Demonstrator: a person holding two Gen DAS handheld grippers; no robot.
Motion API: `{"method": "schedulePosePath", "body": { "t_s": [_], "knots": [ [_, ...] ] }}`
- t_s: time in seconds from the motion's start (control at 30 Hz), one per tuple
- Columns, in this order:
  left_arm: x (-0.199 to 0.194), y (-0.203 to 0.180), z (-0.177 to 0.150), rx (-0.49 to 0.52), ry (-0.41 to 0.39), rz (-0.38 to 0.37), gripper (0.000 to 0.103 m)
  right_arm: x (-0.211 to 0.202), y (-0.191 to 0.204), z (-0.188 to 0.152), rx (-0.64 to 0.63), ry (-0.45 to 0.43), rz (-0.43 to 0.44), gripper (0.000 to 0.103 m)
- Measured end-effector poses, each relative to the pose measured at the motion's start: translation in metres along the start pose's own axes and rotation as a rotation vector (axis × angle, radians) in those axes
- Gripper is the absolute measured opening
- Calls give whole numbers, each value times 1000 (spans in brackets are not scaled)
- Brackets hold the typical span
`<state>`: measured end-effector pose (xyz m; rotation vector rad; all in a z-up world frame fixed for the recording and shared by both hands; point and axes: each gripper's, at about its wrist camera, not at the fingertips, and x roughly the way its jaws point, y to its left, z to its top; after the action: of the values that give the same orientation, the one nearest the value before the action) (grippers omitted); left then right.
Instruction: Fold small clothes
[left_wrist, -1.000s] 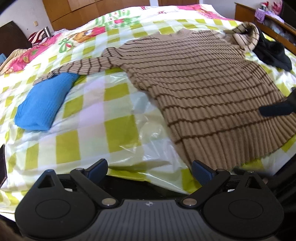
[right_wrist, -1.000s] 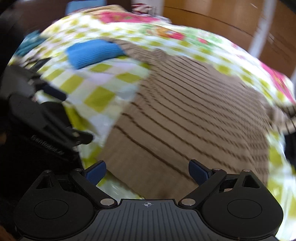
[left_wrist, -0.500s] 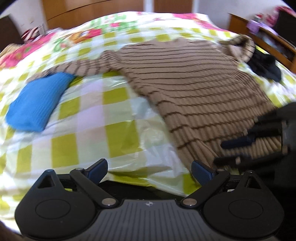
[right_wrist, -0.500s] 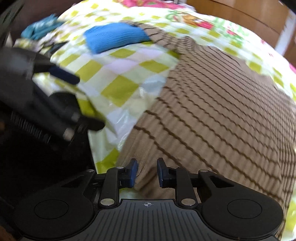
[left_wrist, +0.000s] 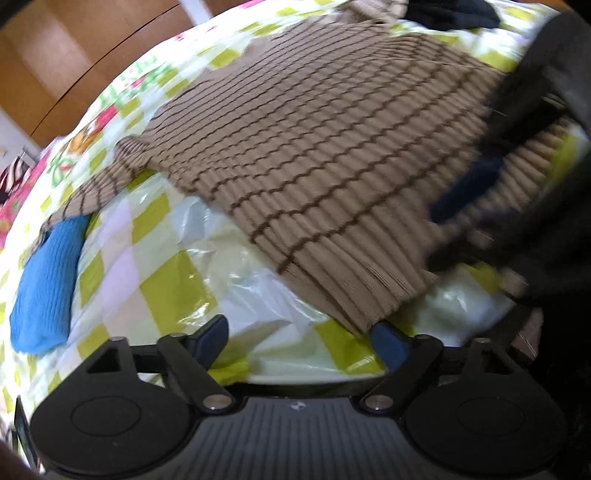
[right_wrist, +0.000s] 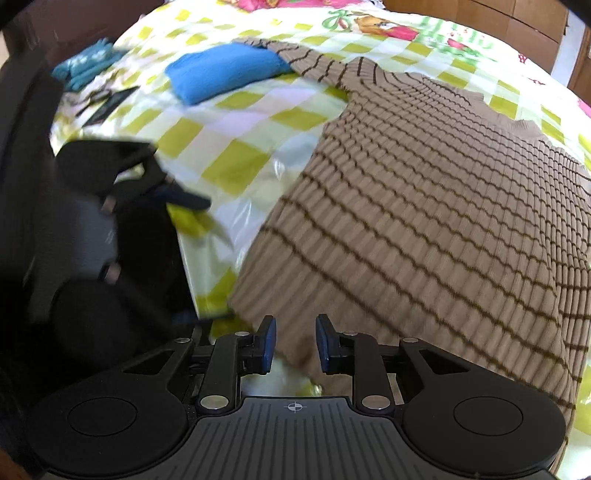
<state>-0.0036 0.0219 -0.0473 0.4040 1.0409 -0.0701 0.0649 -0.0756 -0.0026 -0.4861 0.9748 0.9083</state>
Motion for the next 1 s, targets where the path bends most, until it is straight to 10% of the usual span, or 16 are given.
{"method": "schedulePosePath", "body": {
  "t_s": [0.2, 0.47, 0.53, 0.77, 1.0],
  "knots": [
    [-1, 36, -2, -241, -3, 7, 92, 4, 8, -4, -42, -44, 10, 51],
    [-20, 42, -11, -323, -48, -78, 90, 31, 38, 5, -215, -113, -125, 38],
    [-28, 40, -16, -297, -57, -69, 90, 28, 28, 8, -142, -104, -85, 18],
    [-33, 12, -9, -129, -101, -74, 91, -1, -16, 15, 156, -132, 45, 8],
    [-10, -31, -7, 125, -45, 39, 91, -7, -24, 11, 162, -127, 73, 10]
  ]
}}
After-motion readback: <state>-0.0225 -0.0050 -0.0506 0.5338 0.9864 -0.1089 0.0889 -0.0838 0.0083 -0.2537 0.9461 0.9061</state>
